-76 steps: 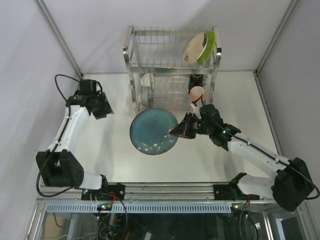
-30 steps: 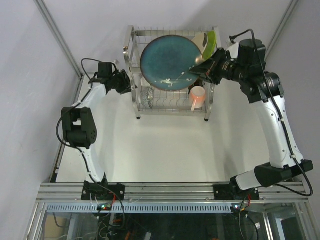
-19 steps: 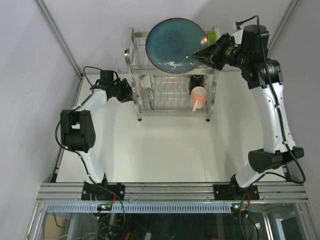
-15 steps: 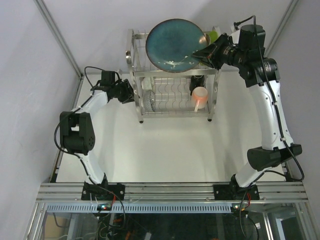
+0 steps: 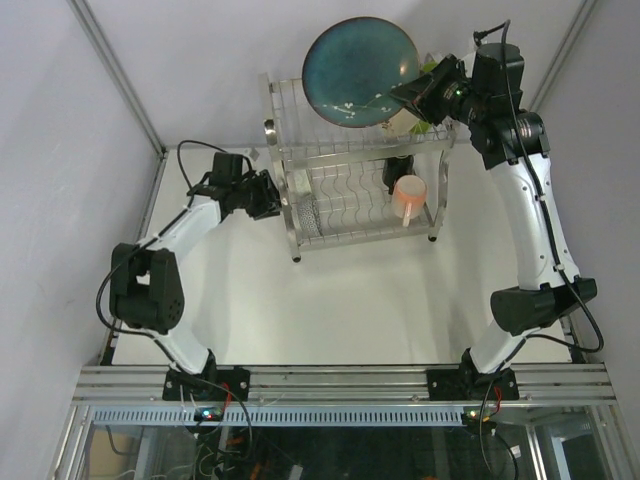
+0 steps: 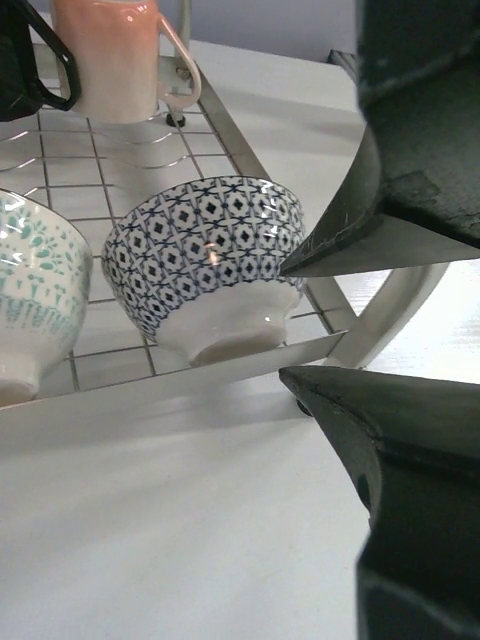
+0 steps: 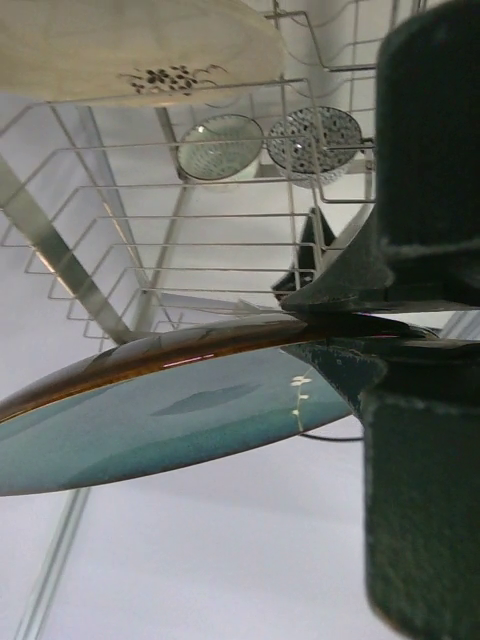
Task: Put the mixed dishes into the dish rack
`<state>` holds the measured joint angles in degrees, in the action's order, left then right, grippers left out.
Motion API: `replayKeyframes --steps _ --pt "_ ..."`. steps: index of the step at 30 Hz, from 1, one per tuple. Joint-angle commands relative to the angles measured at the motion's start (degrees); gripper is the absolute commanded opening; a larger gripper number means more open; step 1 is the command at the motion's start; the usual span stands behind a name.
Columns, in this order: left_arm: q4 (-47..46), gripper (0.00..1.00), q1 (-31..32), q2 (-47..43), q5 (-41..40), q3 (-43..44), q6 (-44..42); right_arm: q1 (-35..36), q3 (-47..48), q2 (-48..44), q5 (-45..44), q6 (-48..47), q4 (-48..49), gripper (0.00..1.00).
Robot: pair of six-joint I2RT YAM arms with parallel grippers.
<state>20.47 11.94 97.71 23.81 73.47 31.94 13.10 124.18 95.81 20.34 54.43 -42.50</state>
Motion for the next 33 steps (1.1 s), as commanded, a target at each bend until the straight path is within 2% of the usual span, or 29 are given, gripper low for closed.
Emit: replayKeyframes --steps 1,4,9,16,25,33 --pt "2.99 0.45 1.58 -7.47 -4.57 -1.46 0.64 0.18 0.52 -3.13 -4.56 -2.14 17.15 0.00" --pt "6.33 0.45 1.41 -9.93 -10.04 -1.54 -0.02 0.95 -1.36 -3.15 -7.59 -4.30 19.44 0.00" --pt "8.48 0.46 -0.70 -14.44 -14.57 -3.05 1.36 2.92 -2.93 -3.17 -14.14 -9.92 21.13 0.00" --pt "10.04 0.46 -5.47 -19.21 -14.44 -6.56 0.38 5.10 -5.15 -4.14 -22.20 -15.80 24.72 0.00" --pt "12.49 0.46 -6.94 -21.04 -15.04 -10.30 -2.71 8.44 -7.90 -6.20 -31.87 -22.98 29.22 0.00" --pt "14.64 0.46 -7.05 -21.60 -15.82 -11.49 -5.16 15.17 -16.88 -11.13 -45.56 -34.93 43.46 0.00"
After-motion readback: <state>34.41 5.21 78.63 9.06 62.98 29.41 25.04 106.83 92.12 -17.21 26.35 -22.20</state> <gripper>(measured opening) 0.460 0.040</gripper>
